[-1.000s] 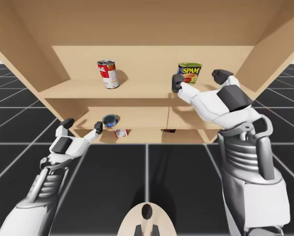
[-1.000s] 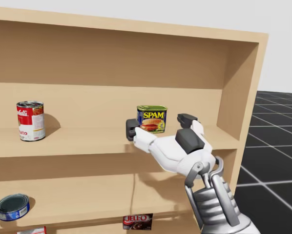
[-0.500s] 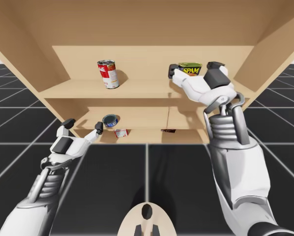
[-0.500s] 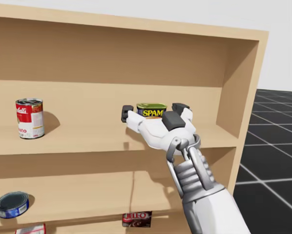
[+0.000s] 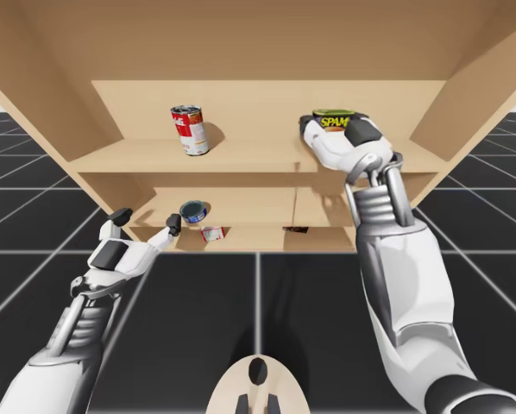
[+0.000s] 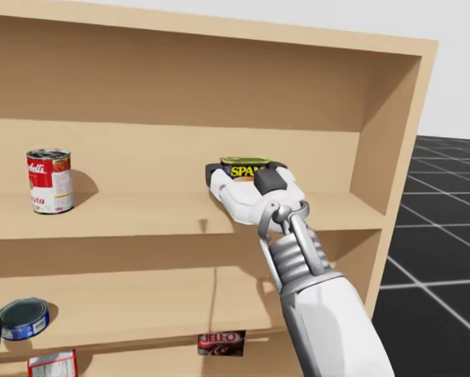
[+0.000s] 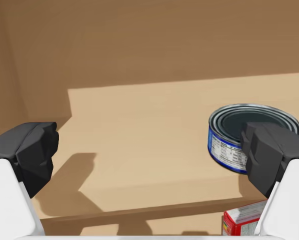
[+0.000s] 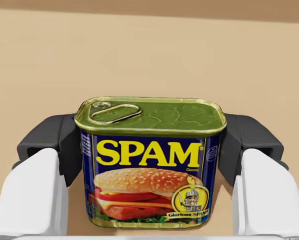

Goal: Find the potted meat can on the shelf and bring it to me.

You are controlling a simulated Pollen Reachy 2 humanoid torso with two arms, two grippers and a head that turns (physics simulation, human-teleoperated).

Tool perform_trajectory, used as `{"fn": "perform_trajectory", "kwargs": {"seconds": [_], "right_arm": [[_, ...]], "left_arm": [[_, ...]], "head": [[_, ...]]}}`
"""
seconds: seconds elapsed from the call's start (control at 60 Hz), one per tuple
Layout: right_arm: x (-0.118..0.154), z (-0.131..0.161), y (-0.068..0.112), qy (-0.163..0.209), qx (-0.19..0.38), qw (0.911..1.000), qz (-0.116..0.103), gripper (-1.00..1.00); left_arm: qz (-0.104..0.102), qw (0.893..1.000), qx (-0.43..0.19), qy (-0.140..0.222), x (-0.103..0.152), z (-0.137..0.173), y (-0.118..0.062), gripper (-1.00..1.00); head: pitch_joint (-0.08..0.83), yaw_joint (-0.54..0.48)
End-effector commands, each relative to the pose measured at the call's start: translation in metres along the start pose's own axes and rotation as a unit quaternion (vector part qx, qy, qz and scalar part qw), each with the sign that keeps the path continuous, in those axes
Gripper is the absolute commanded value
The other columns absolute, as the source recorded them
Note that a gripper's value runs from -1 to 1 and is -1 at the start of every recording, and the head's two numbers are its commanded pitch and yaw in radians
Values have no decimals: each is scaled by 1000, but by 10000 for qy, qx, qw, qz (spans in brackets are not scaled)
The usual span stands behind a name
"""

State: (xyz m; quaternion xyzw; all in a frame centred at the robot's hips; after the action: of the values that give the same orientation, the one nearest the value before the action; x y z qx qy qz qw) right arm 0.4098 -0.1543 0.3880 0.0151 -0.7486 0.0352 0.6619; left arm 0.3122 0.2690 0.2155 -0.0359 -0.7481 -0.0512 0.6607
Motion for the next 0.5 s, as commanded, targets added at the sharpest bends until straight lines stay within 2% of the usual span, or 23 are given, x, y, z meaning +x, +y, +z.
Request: {"fn": "perform_trajectory", "kwargs": {"seconds": [0.017, 0.05, 0.067, 0.167, 0.367, 0.5], "right_arm": [[-6, -4, 7, 2053, -183, 9785, -83, 1000], [-6, -3, 6, 2037, -192, 9788, -69, 1000], [-5, -3, 6, 2048, -158, 9786, -132, 1000], [2, 3, 5, 1883, -161, 9819, -87, 1000], [31, 26, 2, 1180, -269, 9927, -7, 1000], [44, 47, 2, 799, -310, 9963, 29, 1000]], "left_arm": [[5, 10000, -5, -5, 0, 0, 0, -1000], [5, 10000, -5, -5, 0, 0, 0, -1000], [4, 10000, -4, -7, 0, 0, 0, -1000], [1, 10000, 1, -11, 0, 1, 0, -1000], [-6, 10000, -2, -28, 0, 1, -1, -1000], [-8, 10000, -15, -39, 1, 1, -1, -1000]], "head": [[172, -225], [173, -225], [173, -225], [174, -224], [174, -226], [175, -226]]}}
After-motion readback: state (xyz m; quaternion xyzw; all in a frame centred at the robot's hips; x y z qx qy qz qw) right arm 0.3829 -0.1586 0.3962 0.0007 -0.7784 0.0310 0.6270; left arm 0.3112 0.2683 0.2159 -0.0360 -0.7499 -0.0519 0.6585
